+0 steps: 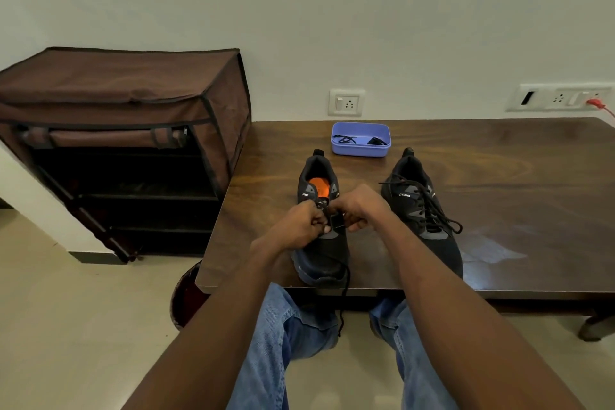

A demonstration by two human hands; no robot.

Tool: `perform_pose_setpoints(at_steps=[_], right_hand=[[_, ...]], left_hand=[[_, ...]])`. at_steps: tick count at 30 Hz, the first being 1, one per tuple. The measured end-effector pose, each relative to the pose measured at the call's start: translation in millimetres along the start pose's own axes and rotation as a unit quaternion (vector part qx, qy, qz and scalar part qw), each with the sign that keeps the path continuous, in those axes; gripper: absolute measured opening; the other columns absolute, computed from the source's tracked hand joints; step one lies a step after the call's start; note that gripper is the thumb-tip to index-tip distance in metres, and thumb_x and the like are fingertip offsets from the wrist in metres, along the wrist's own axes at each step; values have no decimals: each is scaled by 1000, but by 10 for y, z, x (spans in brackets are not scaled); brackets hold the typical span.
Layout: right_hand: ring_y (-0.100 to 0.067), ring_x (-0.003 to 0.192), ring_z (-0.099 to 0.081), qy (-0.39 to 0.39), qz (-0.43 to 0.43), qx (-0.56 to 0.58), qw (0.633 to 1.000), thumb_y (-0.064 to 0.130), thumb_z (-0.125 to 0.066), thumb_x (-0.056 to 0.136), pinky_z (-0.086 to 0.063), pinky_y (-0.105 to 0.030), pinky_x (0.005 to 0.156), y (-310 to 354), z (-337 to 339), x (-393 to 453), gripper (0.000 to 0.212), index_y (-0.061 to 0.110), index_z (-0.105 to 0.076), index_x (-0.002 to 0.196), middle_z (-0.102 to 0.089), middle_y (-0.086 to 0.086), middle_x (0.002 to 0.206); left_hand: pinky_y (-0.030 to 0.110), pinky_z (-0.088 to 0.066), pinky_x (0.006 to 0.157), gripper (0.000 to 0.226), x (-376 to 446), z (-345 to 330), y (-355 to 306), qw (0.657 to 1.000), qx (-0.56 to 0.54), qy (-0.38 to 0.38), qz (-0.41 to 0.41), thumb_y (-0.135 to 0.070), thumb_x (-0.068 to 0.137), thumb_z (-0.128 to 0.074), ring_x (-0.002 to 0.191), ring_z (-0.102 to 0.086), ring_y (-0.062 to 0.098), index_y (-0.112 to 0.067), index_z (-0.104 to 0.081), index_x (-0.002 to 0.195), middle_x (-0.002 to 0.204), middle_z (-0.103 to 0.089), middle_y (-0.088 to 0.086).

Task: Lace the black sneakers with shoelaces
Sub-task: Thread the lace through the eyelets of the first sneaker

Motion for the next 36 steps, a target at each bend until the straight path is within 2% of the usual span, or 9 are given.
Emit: perform_pose_setpoints(at_steps=[7,11,15,19,23,27,31,34,36], right_hand=[[-24,73,-69,18,-2,4,1000,28,-77,84,-61,-32,64,-9,-17,-26,29,4,-69,96,-71,-18,93],[-24,74,-69,8,-6,7,1000,27,-78,83,-62,-34,66,-32,12,-33,29,4,-69,97,-69,-16,91],[-20,79,-68,23,13,-12,1000,31,-82,81,-61,-35,73,19,-37,-71,29,9,-65,89,-69,-10,89],[-17,66,-56,-27,96,-166,981,33,-80,82,-52,-32,65,294,102,-312,33,10,-57,76,-60,-4,74],[-14,71,-53,164,136,-280,936,31,-78,84,-46,-28,64,292,-392,-717,24,11,-65,90,-59,-1,79],[-20,94,-62,152,158,-388,895,28,-76,85,-53,-35,84,258,-612,-780,28,7,-69,102,-66,-4,98],[-12,76,-56,167,149,-272,936,19,-68,90,-47,-27,71,357,-459,-807,10,12,-64,84,-61,0,80],[-10,55,-51,109,169,-19,979,13,-64,92,-40,-23,53,486,-159,-793,9,13,-61,83,-57,0,62],[-13,50,-55,97,185,179,961,7,-62,92,-40,-23,48,549,-31,-792,6,8,-61,87,-61,-4,58]], left_hand=[[26,-38,60,26,-71,-34,223,983,-161,18,82,-15,99,-56,61,-45,11,-15,-52,73,67,-48,-1],[22,-51,66,24,-172,122,370,932,-346,-36,105,-4,101,-50,66,-54,12,-11,-55,78,75,-53,5],[20,-48,58,18,-230,103,438,962,-233,-54,130,-10,100,-55,66,-55,12,-10,-58,82,76,-58,4],[26,-41,60,19,-227,262,514,967,-180,-127,128,-16,98,-59,67,-52,15,-11,-60,79,72,-56,2],[28,-39,59,21,-270,416,564,956,-180,-194,126,-16,98,-59,63,-49,13,-9,-61,78,68,-54,2],[19,-39,54,22,-263,476,566,951,-182,-219,116,-14,97,-61,63,-49,12,-8,-61,75,68,-55,3],[21,-44,65,21,-264,497,508,936,-264,-216,91,-12,99,-56,73,-58,10,-14,-63,79,80,-65,2],[20,-42,51,18,-261,476,451,911,-359,-193,62,-8,100,-55,62,-59,12,-12,-63,84,84,-74,8],[22,-40,45,6,-267,416,404,904,-394,-153,56,-8,97,-58,53,-55,13,-8,-64,94,84,-73,13]])
Point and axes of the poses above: each hand's wrist, its own x-axis towards the middle knuckle, its own z-axis out of the back of the hand, y = z × x, the point moved 10 cm from there along x, towards the middle knuckle
